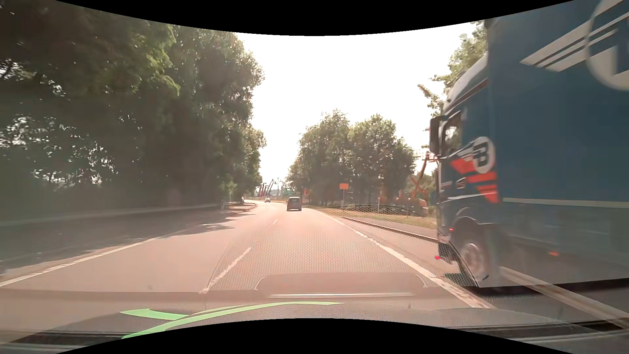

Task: Follow the waypoints while adhering to traffic rules and regulations

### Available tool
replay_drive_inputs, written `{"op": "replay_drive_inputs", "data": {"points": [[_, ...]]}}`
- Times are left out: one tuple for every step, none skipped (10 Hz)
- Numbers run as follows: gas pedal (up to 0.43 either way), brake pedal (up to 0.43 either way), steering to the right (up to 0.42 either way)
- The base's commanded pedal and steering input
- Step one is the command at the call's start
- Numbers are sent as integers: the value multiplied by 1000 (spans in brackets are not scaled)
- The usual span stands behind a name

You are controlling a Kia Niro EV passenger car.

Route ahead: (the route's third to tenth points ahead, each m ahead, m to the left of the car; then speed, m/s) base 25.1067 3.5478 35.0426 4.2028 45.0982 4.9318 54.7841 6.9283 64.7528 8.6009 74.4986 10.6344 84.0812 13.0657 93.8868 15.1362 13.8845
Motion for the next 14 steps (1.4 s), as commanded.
{"op": "replay_drive_inputs", "data": {"points": [[0,207,-11],[0,207,-11],[0,213,-11],[0,207,-10],[0,207,-9],[0,207,-9],[0,213,-9],[0,207,-10],[0,43,-10],[0,0,-10],[0,0,-10],[0,0,-11],[39,0,-12],[150,0,-12]]}}
